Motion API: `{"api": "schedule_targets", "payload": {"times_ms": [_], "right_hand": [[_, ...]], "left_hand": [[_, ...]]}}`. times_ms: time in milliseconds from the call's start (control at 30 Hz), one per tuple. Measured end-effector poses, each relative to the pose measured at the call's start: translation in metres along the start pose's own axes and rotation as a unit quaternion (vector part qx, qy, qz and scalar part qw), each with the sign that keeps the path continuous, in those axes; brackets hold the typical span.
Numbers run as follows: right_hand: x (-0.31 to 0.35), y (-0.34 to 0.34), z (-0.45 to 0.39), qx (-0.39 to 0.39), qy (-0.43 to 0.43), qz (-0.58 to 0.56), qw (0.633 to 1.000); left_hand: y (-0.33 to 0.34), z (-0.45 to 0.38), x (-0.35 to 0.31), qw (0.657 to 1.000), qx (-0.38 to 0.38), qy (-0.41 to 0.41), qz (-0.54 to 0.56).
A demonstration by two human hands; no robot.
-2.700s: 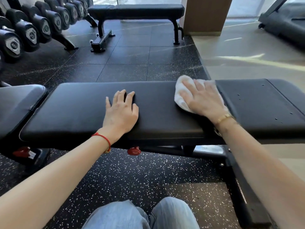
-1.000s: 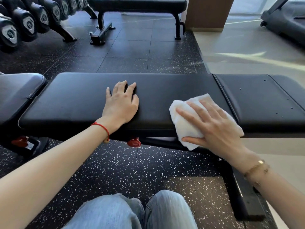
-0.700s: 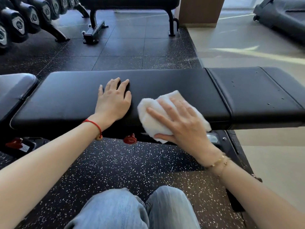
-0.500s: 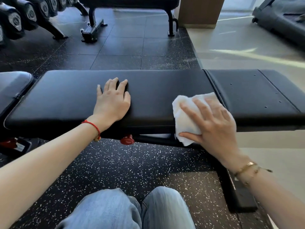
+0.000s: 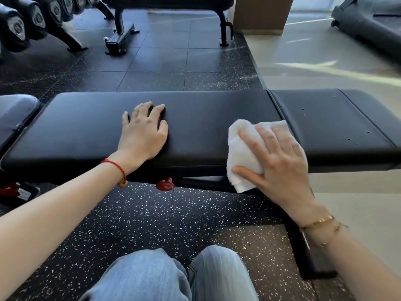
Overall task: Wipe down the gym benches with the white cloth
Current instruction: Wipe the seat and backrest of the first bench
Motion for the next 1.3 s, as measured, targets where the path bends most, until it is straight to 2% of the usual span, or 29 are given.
{"api": "schedule_targets", "payload": {"times_ms": [100, 200, 267, 367, 433, 500, 633, 733, 833, 967, 1067, 1167, 1300], "right_hand": [[0.033, -0.003, -0.019, 0.0, -0.001, -0.004, 1.0], [0.094, 0.001, -0.034, 0.019, -0.044, -0.047, 0.998], [0.108, 0.002, -0.032, 0.028, -0.065, -0.065, 0.995], [0.076, 0.0, -0.017, 0.018, -0.075, -0.052, 0.996], [0.04, -0.002, -0.01, 0.019, -0.036, -0.045, 0.998], [0.015, 0.0, -0.012, 0.052, 0.008, -0.047, 0.997], [0.02, 0.021, -0.06, 0.095, 0.062, -0.078, 0.991], [0.064, 0.032, -0.101, 0.112, 0.025, -0.096, 0.989], [0.095, 0.03, -0.095, 0.131, -0.034, -0.115, 0.984], [0.074, 0.014, -0.063, 0.105, -0.105, -0.098, 0.984], [0.027, 0.019, -0.077, 0.095, -0.043, -0.101, 0.989], [-0.006, 0.049, -0.121, 0.137, 0.022, -0.033, 0.99], [0.005, 0.086, -0.187, 0.172, 0.019, -0.045, 0.984]], "left_hand": [[0.001, 0.0, -0.001, 1.0, 0.004, -0.007, 0.002], [0.0, 0.0, -0.001, 1.0, 0.007, -0.009, 0.005], [-0.001, -0.001, 0.001, 1.0, 0.006, -0.007, 0.003], [-0.003, 0.0, 0.003, 1.0, 0.001, -0.003, 0.001], [-0.002, 0.0, 0.002, 1.0, 0.0, -0.003, 0.001], [0.0, 0.001, 0.0, 1.0, 0.003, -0.004, 0.003], [0.001, 0.002, -0.001, 1.0, 0.011, -0.016, 0.003], [0.001, 0.003, -0.001, 1.0, 0.018, -0.016, 0.007], [-0.002, 0.002, 0.002, 0.999, 0.018, -0.019, 0.024], [-0.006, 0.0, 0.003, 0.999, 0.012, -0.021, 0.036], [-0.008, 0.0, -0.001, 1.0, 0.0, -0.016, 0.012], [-0.005, 0.0, -0.006, 0.999, -0.003, -0.008, -0.032], [-0.002, 0.005, -0.006, 0.998, 0.001, -0.007, -0.056]]}}
Point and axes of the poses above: each hand's wrist, its own z-axis away from the middle knuckle, its own y-axis out of the palm, x = y × z, the point moved 8 cm from there along -z, towards the middle knuckle, and after that the axes turned 11 degrees about -x, right-handed, at the moved point
